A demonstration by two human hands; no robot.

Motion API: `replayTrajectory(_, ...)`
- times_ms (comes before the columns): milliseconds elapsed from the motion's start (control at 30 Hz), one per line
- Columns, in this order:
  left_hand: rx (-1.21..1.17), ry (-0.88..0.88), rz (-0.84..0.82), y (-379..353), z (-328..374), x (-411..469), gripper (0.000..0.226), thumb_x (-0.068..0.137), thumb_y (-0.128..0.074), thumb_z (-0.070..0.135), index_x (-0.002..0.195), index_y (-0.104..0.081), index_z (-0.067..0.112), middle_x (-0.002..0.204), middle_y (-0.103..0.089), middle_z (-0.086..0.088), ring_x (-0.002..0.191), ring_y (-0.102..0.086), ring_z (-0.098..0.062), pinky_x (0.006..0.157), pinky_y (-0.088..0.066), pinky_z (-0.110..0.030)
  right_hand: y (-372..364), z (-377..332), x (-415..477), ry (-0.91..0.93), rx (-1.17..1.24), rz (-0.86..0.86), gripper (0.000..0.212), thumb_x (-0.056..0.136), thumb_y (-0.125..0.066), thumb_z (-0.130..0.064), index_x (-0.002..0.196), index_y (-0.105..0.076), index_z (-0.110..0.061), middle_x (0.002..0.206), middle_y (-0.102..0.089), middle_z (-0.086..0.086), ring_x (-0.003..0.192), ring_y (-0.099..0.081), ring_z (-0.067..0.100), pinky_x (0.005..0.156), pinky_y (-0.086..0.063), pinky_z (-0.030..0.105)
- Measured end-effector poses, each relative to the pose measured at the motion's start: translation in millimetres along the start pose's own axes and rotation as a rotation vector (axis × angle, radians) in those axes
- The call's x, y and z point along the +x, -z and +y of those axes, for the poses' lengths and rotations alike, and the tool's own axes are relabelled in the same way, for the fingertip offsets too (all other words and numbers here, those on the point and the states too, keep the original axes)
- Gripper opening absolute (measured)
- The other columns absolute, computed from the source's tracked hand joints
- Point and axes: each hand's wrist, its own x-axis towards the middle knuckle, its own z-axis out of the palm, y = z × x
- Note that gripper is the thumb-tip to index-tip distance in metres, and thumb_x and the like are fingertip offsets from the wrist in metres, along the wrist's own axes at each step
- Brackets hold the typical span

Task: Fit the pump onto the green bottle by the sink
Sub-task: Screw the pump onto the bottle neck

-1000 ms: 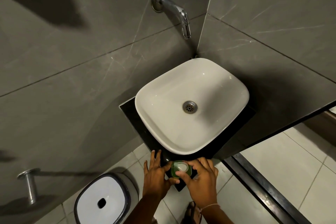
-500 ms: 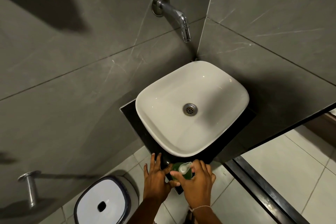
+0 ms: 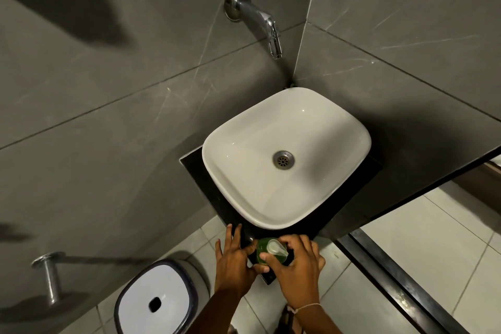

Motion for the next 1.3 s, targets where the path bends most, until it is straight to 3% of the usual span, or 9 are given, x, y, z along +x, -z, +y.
replayTrajectory(100, 0.006, -0.01, 0.0, 0.1, -0.8, 0.1, 0.07, 0.069, -0.059, 0.072, 0.131, -0.049, 0.042, 0.162, -0.004, 0.0, 0.147, 0.017, -0.021, 0.118, 0.004, -0.053, 4.7, -1.7, 3.3, 0.062, -0.015, -0.077, 0.051, 0.063, -0.062, -0.062, 0.112, -0.051, -0.061, 0.094, -0.046, -0.027, 0.1, -0.042, 0.01, 0.083, -0.029, 0.037)
replayTrajectory(233, -0.007, -0.001, 0.022, -3.0, -0.3, -0.8, 0.067, 0.069, -0.061, 0.069, 0.131, -0.05, 0.044, 0.162, -0.005, 0.001, 0.147, 0.015, -0.021, 0.118, 0.003, -0.054, 5.1, -6.4, 7.8, 0.049, 0.003, 0.005, 0.04, 0.056, -0.077, -0.053, 0.091, -0.065, -0.041, 0.085, -0.051, -0.021, 0.092, -0.046, 0.016, 0.079, -0.033, 0.04)
replayTrajectory(333, -0.007, 0.003, 0.029, -5.4, -1.0, -0.5, 0.063, 0.071, -0.065, 0.064, 0.128, -0.053, 0.042, 0.162, -0.006, 0.002, 0.147, 0.016, -0.02, 0.119, 0.003, -0.054, 0.0, -5.3, 4.9, 0.025, -0.043, 0.022, 0.04, 0.055, -0.075, -0.062, 0.079, -0.064, -0.033, 0.084, -0.057, -0.013, 0.091, -0.047, 0.016, 0.08, -0.035, 0.04)
replayTrajectory(533, 0.008, -0.004, 0.028, -5.1, -1.4, 0.9, 0.067, 0.069, -0.063, 0.068, 0.13, -0.05, 0.043, 0.162, -0.006, 0.001, 0.147, 0.015, -0.021, 0.119, 0.003, -0.055, 7.2, -0.9, 11.7, 0.123, -0.086, -0.127, 0.043, 0.067, -0.078, -0.043, 0.108, -0.065, -0.047, 0.092, -0.053, -0.019, 0.1, -0.045, 0.014, 0.082, -0.034, 0.038)
replayTrajectory(600, 0.012, -0.002, 0.024, -5.2, -1.0, 0.4, 0.068, 0.069, -0.061, 0.069, 0.131, -0.048, 0.044, 0.162, -0.006, 0.001, 0.147, 0.015, -0.022, 0.118, 0.003, -0.055, 9.1, -1.0, 14.3, 0.132, -0.096, -0.119, 0.034, 0.068, -0.079, -0.037, 0.1, -0.069, -0.045, 0.087, -0.054, -0.02, 0.098, -0.048, 0.017, 0.081, -0.035, 0.039)
replayTrajectory(767, 0.013, 0.005, 0.052, -6.4, 0.8, -1.4, 0.062, 0.072, -0.065, 0.061, 0.13, -0.049, 0.044, 0.162, -0.009, 0.0, 0.147, 0.015, -0.021, 0.119, 0.004, -0.054, 3.4, -6.4, 10.0, 0.043, -0.062, -0.029, 0.034, 0.054, -0.078, -0.052, 0.073, -0.06, -0.032, 0.075, -0.054, -0.014, 0.086, -0.047, 0.016, 0.077, -0.036, 0.038)
replayTrajectory(967, 0.02, -0.005, 0.037, -3.9, 0.3, -1.0, 0.065, 0.071, -0.061, 0.067, 0.13, -0.051, 0.041, 0.162, -0.008, 0.0, 0.147, 0.015, -0.021, 0.118, 0.005, -0.054, 6.5, -2.0, 9.6, 0.086, -0.013, -0.109, 0.048, 0.059, -0.065, -0.058, 0.105, -0.06, -0.048, 0.086, -0.049, -0.027, 0.096, -0.044, 0.01, 0.08, -0.027, 0.034)
replayTrajectory(1167, 0.013, 0.011, 0.053, -6.1, 2.1, -3.2, 0.06, 0.075, -0.064, 0.06, 0.13, -0.051, 0.042, 0.162, -0.009, 0.0, 0.147, 0.015, -0.021, 0.119, 0.004, -0.055, 5.9, -4.8, 12.3, 0.089, -0.012, -0.047, 0.036, 0.054, -0.071, -0.061, 0.079, -0.063, -0.036, 0.073, -0.047, -0.028, 0.088, -0.045, 0.012, 0.077, -0.032, 0.036)
replayTrajectory(1300, 0.022, 0.018, 0.047, -7.0, 2.7, -2.6, 0.059, 0.074, -0.064, 0.06, 0.128, -0.054, 0.037, 0.162, -0.009, 0.0, 0.147, 0.016, -0.021, 0.119, 0.004, -0.055, 4.4, -3.8, 11.3, 0.063, -0.014, -0.041, 0.036, 0.054, -0.073, -0.062, 0.076, -0.061, -0.035, 0.073, -0.05, -0.023, 0.086, -0.045, 0.011, 0.079, -0.035, 0.038)
